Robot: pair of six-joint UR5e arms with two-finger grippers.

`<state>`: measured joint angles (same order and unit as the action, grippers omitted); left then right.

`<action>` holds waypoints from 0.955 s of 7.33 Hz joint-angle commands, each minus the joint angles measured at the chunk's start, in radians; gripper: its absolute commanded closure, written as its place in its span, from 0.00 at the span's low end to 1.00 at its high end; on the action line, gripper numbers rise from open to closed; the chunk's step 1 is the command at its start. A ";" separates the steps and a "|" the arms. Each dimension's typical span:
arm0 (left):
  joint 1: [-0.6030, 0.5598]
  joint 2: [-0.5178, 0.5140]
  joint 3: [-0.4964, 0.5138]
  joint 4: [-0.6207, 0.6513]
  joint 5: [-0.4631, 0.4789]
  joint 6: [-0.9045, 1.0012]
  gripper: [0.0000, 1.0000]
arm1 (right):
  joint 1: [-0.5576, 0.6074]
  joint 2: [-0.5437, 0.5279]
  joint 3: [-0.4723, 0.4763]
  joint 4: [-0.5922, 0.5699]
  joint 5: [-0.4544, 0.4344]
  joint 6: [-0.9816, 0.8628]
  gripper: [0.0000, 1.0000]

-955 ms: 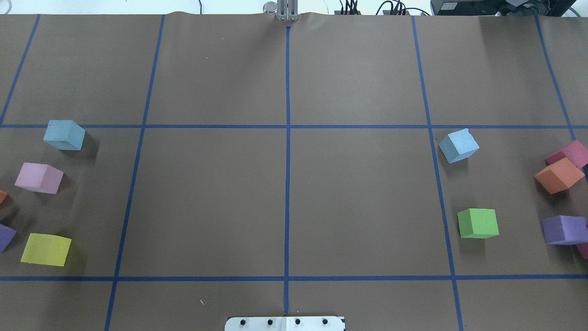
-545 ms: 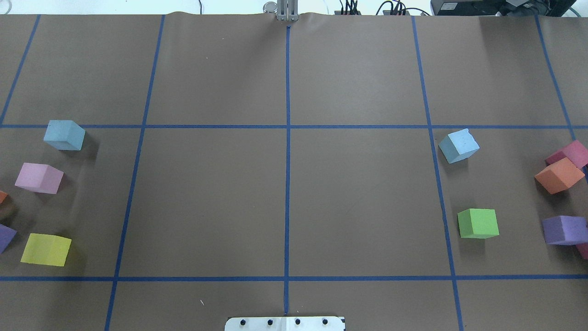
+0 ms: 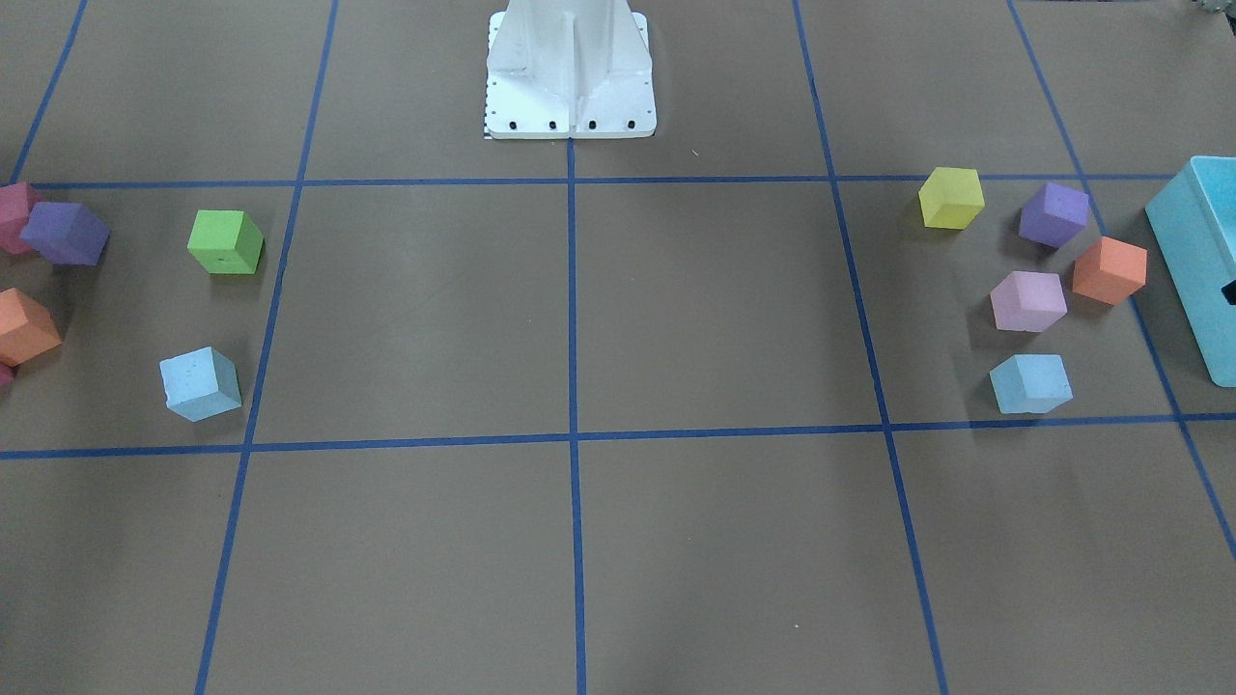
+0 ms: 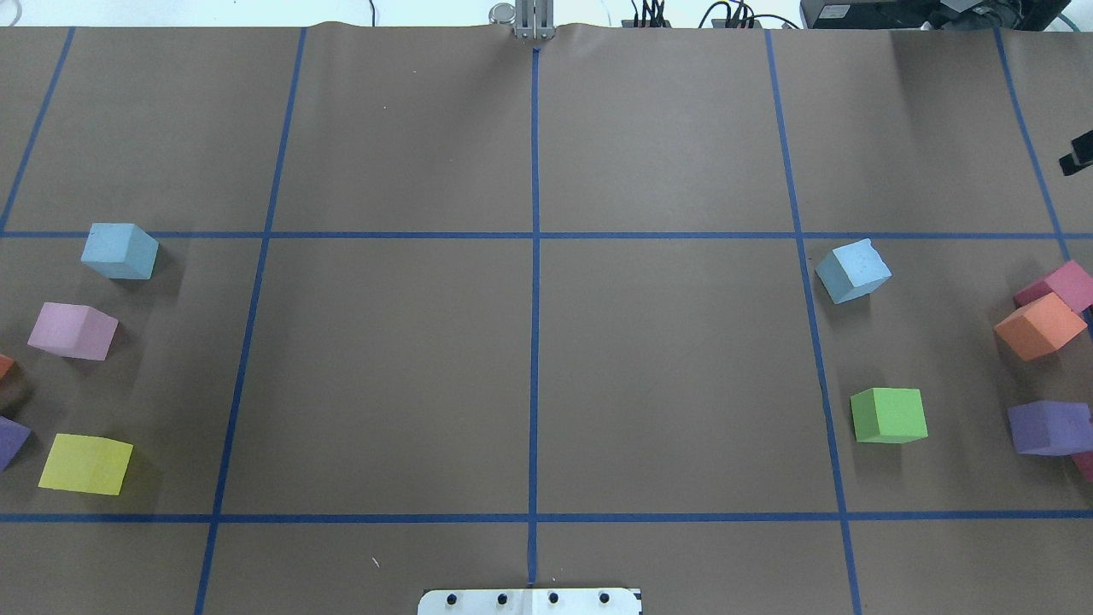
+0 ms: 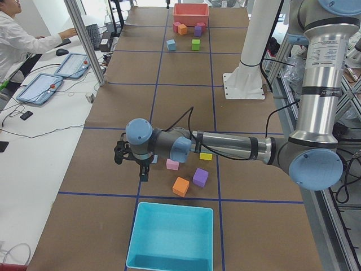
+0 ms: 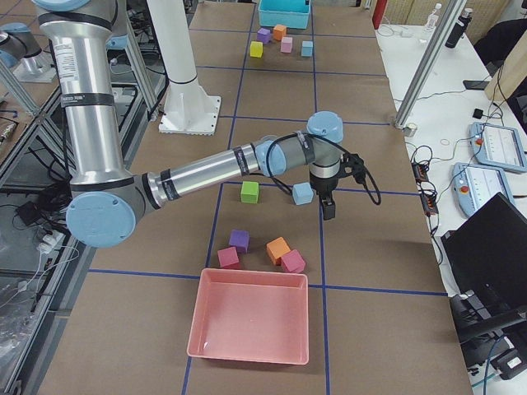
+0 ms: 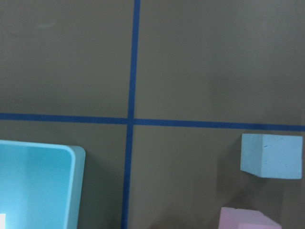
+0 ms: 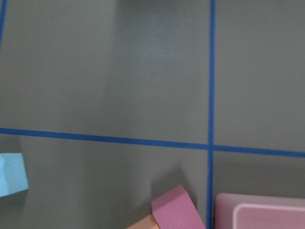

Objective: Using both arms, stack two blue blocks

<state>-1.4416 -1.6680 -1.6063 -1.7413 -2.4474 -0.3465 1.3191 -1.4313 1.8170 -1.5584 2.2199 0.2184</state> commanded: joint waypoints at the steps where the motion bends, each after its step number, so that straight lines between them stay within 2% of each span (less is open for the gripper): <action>1: 0.123 -0.097 0.009 0.000 0.005 -0.109 0.00 | -0.171 0.084 -0.014 0.001 -0.061 0.027 0.00; 3: 0.203 -0.159 0.067 -0.006 0.017 -0.218 0.00 | -0.266 0.126 -0.011 0.003 -0.094 0.058 0.00; 5: 0.243 -0.177 0.130 -0.015 0.054 -0.220 0.00 | -0.346 0.170 -0.027 0.003 -0.127 0.085 0.00; 6: 0.260 -0.182 0.144 -0.020 0.063 -0.215 0.00 | -0.369 0.173 -0.025 0.004 -0.129 0.186 0.00; 7: 0.285 -0.182 0.157 -0.047 0.118 -0.219 0.00 | -0.408 0.173 -0.027 0.006 -0.153 0.291 0.00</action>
<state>-1.1846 -1.8455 -1.4699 -1.7656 -2.3752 -0.5631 0.9560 -1.2646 1.7926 -1.5542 2.0885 0.3908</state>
